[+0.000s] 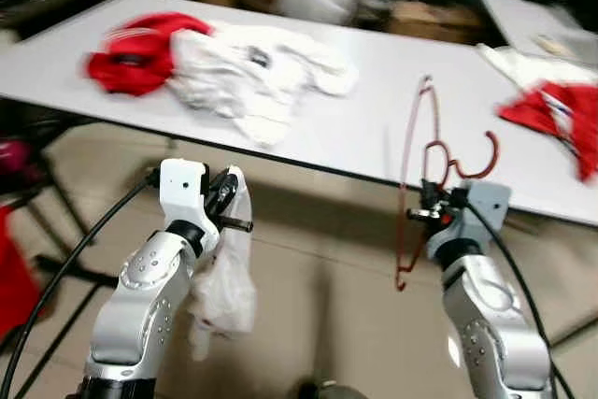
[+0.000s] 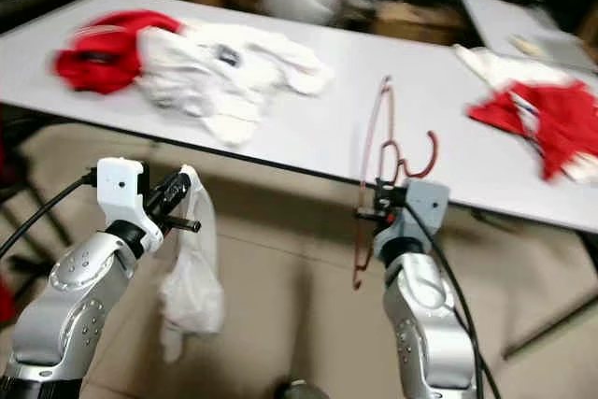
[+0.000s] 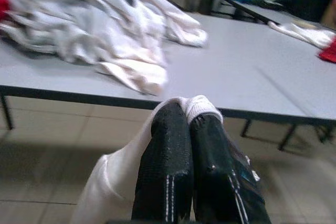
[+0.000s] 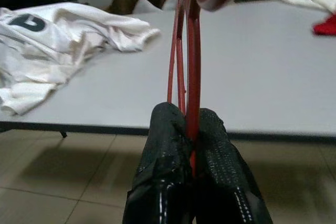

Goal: Hang hanger

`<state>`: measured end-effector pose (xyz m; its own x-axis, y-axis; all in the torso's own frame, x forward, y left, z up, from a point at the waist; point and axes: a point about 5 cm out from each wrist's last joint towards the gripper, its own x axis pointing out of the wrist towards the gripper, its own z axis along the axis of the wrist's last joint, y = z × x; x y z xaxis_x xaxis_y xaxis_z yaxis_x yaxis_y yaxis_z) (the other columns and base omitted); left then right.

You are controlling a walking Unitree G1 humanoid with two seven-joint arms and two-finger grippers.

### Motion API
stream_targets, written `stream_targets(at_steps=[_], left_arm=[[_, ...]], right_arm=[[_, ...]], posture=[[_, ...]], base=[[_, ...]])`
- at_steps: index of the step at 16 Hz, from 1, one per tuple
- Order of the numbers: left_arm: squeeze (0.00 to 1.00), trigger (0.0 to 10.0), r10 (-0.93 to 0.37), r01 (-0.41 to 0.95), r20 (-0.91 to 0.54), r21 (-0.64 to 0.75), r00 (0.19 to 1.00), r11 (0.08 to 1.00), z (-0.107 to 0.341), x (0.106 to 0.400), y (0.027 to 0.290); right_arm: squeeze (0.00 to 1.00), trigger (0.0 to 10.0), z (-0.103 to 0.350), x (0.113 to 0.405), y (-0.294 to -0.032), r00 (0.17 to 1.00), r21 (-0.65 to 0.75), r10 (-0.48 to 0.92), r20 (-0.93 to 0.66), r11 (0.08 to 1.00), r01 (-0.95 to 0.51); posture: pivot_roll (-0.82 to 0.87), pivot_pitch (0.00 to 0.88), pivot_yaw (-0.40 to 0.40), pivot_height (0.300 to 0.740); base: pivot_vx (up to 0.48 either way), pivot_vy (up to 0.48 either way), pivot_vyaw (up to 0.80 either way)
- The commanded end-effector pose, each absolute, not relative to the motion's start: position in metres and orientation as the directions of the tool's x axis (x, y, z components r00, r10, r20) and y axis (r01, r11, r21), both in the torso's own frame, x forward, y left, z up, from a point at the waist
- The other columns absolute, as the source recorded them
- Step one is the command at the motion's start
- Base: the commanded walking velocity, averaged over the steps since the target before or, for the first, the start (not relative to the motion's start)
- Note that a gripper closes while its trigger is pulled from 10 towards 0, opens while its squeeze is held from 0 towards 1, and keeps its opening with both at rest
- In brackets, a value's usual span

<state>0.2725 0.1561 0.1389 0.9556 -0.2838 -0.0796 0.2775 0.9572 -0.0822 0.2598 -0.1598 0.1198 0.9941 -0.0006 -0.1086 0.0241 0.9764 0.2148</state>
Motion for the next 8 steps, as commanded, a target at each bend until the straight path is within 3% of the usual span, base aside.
stream_targets(at_steps=[1,5,8], left_arm=[[0.0,10.0,-0.283,0.279,-0.047,-0.074,0.958,0.957,0.1443,0.2741,0.1556],[0.0,10.0,-0.21,0.209,-0.003,-0.045,0.978,0.977,0.1456,0.2757,0.1569],[0.0,10.0,-0.287,0.284,-0.048,-0.065,0.957,0.957,0.1466,0.2752,0.155]], right_arm=[[0.0,10.0,0.1207,0.2577,-0.1619,0.994,0.226,0.001,-0.111,0.974,0.025],[0.0,10.0,0.1259,0.259,-0.1617,0.998,0.267,0.001,-0.066,0.964,0.017],[0.0,10.0,0.1266,0.2595,-0.1608,0.998,0.251,0.004,-0.064,0.968,0.012]], posture=[[-0.08,0.0,-0.021,0.727],[-0.08,0.0,-0.024,0.727],[-0.08,0.0,-0.023,0.727]], base=[[0.0,0.0,-0.8],[0.0,0.0,-0.8],[0.0,0.0,-0.8]])
